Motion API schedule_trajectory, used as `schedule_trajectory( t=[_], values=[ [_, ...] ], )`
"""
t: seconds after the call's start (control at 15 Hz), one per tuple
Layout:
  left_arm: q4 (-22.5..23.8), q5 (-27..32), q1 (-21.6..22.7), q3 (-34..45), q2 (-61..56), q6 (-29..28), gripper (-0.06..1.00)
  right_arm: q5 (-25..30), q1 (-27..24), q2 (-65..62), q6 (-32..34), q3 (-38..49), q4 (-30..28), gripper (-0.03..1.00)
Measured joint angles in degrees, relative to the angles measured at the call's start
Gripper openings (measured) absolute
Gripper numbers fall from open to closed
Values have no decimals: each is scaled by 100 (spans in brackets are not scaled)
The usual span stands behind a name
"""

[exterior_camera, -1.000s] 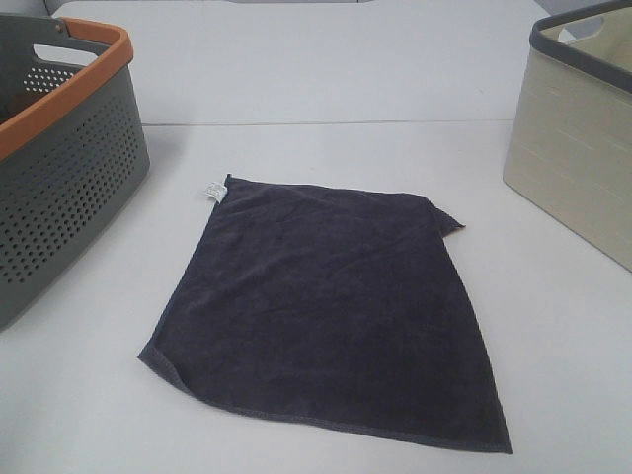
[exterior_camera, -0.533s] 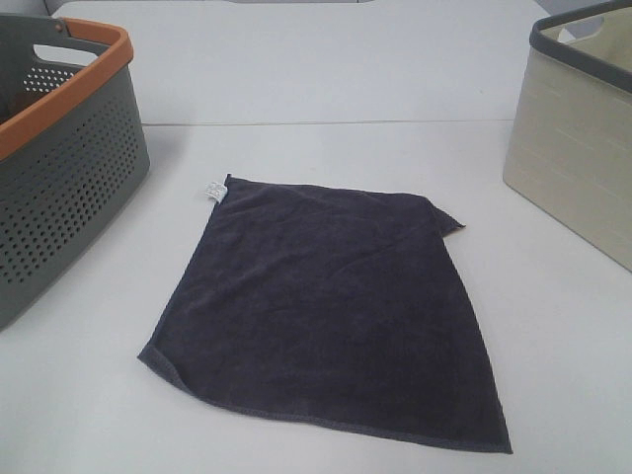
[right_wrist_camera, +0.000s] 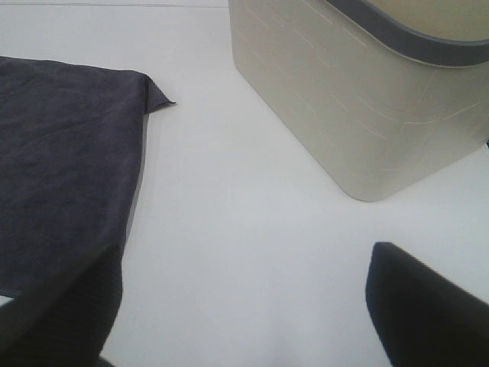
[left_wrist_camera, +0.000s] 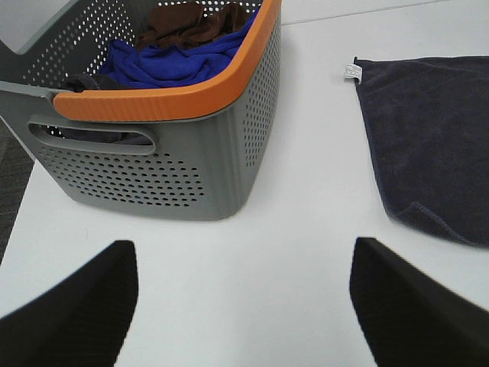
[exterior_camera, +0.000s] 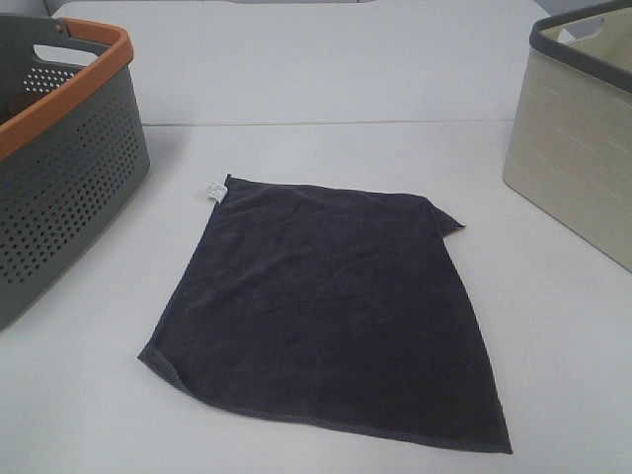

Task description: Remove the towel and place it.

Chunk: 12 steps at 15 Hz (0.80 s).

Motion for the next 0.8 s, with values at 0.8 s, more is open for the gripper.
schedule_trajectory(
  t=[0.8],
  values=[
    [-63, 0, 0, 0, 0, -344, 73, -17, 0, 0, 86, 0, 0, 78]
  ],
)
